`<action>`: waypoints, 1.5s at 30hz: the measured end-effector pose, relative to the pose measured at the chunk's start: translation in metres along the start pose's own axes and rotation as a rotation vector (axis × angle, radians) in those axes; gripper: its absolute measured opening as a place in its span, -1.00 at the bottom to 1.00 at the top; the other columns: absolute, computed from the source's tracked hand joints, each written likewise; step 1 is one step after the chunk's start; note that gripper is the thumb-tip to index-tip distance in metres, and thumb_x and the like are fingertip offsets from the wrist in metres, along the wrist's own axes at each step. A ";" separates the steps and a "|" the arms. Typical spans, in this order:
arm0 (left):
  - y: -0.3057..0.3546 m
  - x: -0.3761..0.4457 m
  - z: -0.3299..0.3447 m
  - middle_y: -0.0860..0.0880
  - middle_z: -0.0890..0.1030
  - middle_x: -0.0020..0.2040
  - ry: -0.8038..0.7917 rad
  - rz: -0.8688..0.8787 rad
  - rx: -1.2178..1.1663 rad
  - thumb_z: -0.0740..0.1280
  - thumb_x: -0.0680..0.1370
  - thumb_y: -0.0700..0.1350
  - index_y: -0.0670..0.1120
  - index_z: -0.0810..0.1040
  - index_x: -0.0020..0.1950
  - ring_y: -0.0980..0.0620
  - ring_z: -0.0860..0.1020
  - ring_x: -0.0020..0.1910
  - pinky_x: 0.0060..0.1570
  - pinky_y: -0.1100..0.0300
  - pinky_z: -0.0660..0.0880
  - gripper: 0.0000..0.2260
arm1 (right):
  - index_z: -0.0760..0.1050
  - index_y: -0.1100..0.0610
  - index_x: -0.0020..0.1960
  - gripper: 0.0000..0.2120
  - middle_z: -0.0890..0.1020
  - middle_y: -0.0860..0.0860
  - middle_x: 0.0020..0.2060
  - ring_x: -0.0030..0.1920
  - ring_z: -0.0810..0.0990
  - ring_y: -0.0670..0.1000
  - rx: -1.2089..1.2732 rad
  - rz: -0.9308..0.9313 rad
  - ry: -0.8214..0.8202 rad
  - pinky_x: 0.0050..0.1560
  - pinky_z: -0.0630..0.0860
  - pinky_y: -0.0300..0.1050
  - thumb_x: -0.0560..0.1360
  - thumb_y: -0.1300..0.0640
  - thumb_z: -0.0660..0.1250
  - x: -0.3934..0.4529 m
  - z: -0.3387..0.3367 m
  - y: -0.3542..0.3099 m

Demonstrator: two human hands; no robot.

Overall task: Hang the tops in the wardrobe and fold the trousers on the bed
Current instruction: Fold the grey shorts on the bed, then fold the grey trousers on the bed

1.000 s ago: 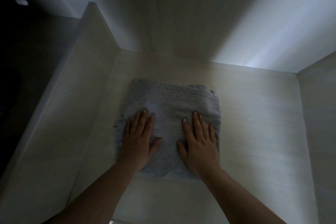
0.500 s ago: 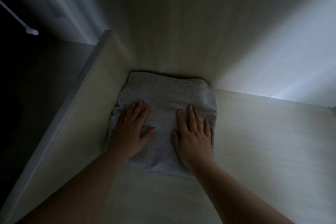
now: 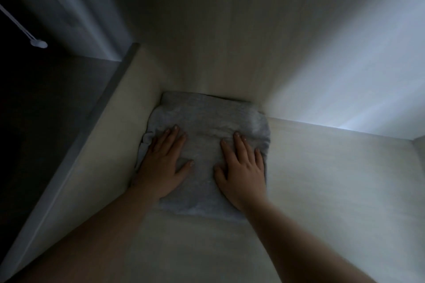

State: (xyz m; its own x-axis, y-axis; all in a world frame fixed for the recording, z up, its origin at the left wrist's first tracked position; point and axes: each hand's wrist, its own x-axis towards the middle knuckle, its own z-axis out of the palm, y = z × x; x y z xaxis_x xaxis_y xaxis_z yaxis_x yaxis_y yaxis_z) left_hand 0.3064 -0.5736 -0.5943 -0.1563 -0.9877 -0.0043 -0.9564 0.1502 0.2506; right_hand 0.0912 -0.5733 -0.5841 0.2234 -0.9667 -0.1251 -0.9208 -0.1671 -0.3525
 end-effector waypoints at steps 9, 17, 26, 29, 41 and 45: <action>0.061 0.001 -0.066 -0.15 0.67 -0.01 0.329 -0.410 -0.642 0.35 0.53 -0.26 -0.19 0.60 0.13 0.00 0.59 -0.06 -0.13 0.38 0.42 -0.81 | 0.41 0.00 0.32 -0.62 0.52 0.06 0.25 0.21 0.52 0.12 0.073 0.089 -0.140 0.15 0.50 0.00 0.52 -0.02 0.22 -0.001 -0.091 -0.024; 0.136 -0.066 -0.156 0.02 0.60 -0.01 0.406 -0.520 -1.006 0.29 0.57 -0.25 -0.19 0.60 0.11 0.09 0.56 -0.05 -0.14 0.54 0.42 -0.84 | 0.57 -0.03 0.18 -0.74 0.67 -0.05 0.04 0.05 0.61 -0.03 0.550 0.128 0.085 0.08 0.50 -0.17 0.53 0.08 0.24 -0.084 -0.188 -0.053; 0.192 -0.200 -0.240 0.03 0.63 -0.19 0.664 -0.593 -1.378 0.22 0.56 -0.40 -0.20 0.56 -0.01 0.16 0.60 -0.22 -0.10 0.32 0.49 -0.82 | 0.56 0.06 -0.02 -0.80 0.65 0.03 -0.09 -0.04 0.60 0.04 0.799 -0.112 0.033 0.08 0.49 -0.10 0.50 0.32 0.28 -0.187 -0.245 -0.090; 0.217 -0.267 -0.255 0.00 0.60 -0.13 0.772 -0.621 -1.317 0.28 0.56 -0.32 -0.14 0.57 0.03 0.15 0.56 -0.21 -0.12 0.30 0.47 -0.86 | 0.55 -0.03 -0.12 -0.77 0.67 -0.03 -0.10 -0.04 0.61 0.00 0.819 -0.233 -0.015 0.08 0.49 -0.10 0.49 0.30 0.30 -0.236 -0.246 -0.114; 0.301 -0.587 -0.276 0.06 0.68 -0.11 1.315 -0.879 -1.162 0.35 0.55 -0.19 0.03 0.65 -0.02 0.11 0.61 -0.10 -0.07 0.26 0.53 -0.86 | 0.57 -0.13 -0.04 -0.81 0.67 -0.13 -0.05 0.03 0.61 -0.20 0.871 -0.825 -0.616 0.07 0.47 -0.33 0.53 0.17 0.32 -0.483 -0.222 -0.231; 0.326 -0.681 -0.267 0.07 0.68 -0.06 1.463 -1.010 -1.081 0.34 0.56 -0.16 0.07 0.65 -0.01 0.11 0.63 -0.06 -0.03 0.20 0.53 -0.85 | 0.55 -0.16 0.01 -0.79 0.66 -0.17 -0.07 -0.01 0.59 -0.26 0.752 -1.033 -0.737 0.02 0.47 -0.38 0.53 0.16 0.31 -0.568 -0.204 -0.263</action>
State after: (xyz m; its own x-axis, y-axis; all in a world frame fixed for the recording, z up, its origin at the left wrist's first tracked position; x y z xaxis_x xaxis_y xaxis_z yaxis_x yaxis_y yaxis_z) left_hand 0.1669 0.1364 -0.2513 0.9975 -0.0703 -0.0112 0.0192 0.1136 0.9933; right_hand 0.1408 -0.0198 -0.2313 0.9836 -0.1308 0.1243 0.0723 -0.3452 -0.9357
